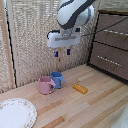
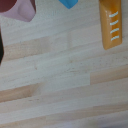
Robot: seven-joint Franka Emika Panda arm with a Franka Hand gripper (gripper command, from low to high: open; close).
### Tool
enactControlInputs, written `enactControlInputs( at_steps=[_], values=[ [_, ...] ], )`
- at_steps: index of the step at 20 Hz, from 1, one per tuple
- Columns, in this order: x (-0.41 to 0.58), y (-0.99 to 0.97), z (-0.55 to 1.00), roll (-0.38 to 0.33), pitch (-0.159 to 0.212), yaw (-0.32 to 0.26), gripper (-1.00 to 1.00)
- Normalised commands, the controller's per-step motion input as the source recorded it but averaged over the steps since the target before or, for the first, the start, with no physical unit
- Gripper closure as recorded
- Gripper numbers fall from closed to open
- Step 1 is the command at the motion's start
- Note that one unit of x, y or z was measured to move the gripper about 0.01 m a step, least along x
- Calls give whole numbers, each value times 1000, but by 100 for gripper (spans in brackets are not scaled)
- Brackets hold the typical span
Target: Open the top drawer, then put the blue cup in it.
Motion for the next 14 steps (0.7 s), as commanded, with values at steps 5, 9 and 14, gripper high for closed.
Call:
enactControlInputs(
  at_steps=[5,9,14],
  values=[
    [-115,36,85,-303,-10,165,-100],
    [-146,-56,76,-353,-35,166,-100],
    [-157,-77,32,-363,-43,168,-100]
  ],
)
